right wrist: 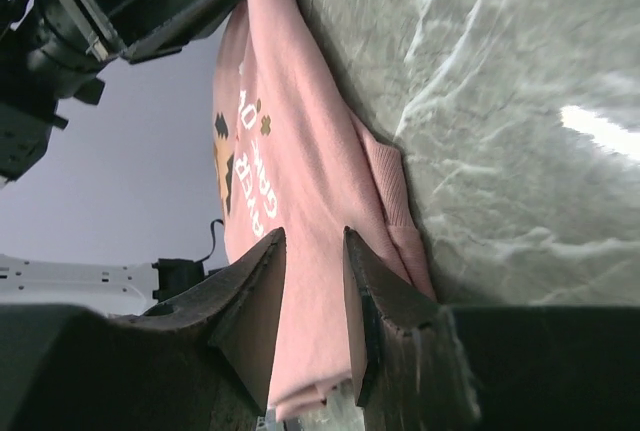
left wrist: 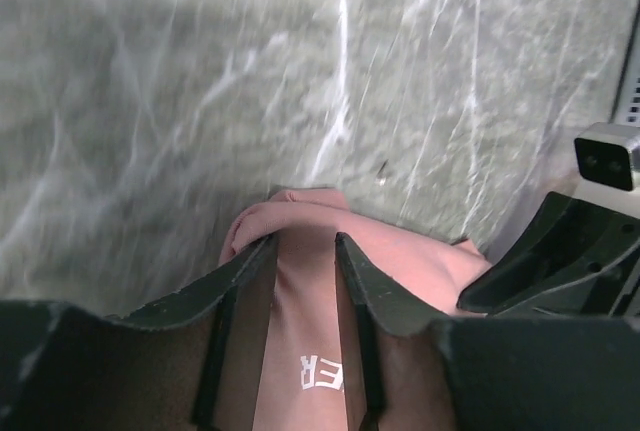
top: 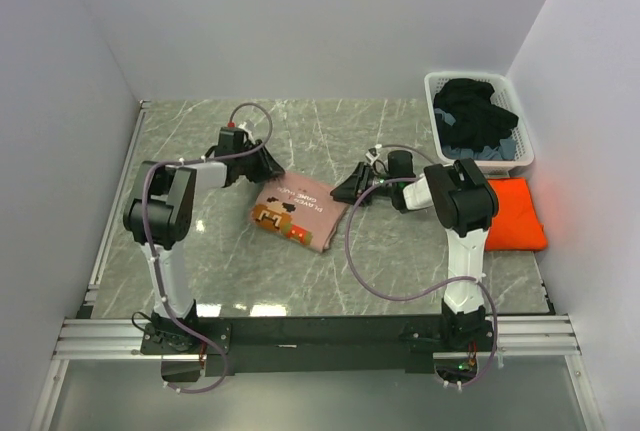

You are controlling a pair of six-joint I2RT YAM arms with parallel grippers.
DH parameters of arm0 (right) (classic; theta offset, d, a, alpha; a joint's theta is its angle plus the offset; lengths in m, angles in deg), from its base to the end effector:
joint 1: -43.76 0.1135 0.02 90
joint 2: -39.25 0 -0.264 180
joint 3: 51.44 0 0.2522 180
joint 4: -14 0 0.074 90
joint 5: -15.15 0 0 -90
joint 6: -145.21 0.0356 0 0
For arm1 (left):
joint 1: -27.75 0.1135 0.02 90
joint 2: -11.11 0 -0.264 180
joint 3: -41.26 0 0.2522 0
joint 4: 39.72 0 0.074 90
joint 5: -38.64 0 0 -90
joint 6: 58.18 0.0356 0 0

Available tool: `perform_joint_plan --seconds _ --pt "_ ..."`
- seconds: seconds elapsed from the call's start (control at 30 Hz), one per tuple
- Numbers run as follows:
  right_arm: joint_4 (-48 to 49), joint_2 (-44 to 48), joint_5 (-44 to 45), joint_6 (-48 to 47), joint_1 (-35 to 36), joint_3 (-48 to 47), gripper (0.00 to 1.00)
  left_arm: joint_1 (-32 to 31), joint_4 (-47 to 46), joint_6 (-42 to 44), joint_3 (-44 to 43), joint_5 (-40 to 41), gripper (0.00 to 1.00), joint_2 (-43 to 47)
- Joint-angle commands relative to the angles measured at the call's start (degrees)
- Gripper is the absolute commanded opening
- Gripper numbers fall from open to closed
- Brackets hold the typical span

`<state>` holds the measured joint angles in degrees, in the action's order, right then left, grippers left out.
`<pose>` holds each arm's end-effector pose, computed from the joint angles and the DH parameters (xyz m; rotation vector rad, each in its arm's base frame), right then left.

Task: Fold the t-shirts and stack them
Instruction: Fold the tshirt

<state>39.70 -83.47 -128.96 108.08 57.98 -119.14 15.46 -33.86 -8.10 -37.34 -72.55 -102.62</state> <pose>0.3710 0.1238 0.0825 0.1074 2.2919 1.6468 0.4012 -0.1006 0.1397 -0.3717 2.3627 -0.8783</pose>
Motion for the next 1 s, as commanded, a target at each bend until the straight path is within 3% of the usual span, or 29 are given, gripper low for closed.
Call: perform_joint_plan --seconds 0.0,0.13,0.37,0.53,0.73,0.97 --pt "-3.1 -1.5 3.7 -2.5 -1.8 -0.3 0.38 2.2 1.7 1.6 -2.4 0.5 0.38 -3.8" --pt "-7.3 2.3 4.2 -4.4 -2.0 -1.5 0.38 3.8 1.3 -0.1 -2.0 -1.8 0.48 -1.0" --pt "-9.8 13.4 5.2 -3.8 -1.6 -0.1 0.38 3.7 6.4 0.3 0.2 2.0 0.77 12.8" --pt "-8.7 20.0 2.1 -2.9 1.0 2.9 0.38 2.8 9.4 -1.1 4.5 1.3 0.79 18.7" --pt "-14.4 22.9 3.0 -6.5 11.1 4.5 0.38 -2.6 8.3 -2.9 15.9 4.8 0.67 26.7" --pt "-10.4 11.6 -0.5 -2.4 15.9 3.6 0.38 -3.1 2.5 -6.6 22.2 5.3 0.32 22.0"
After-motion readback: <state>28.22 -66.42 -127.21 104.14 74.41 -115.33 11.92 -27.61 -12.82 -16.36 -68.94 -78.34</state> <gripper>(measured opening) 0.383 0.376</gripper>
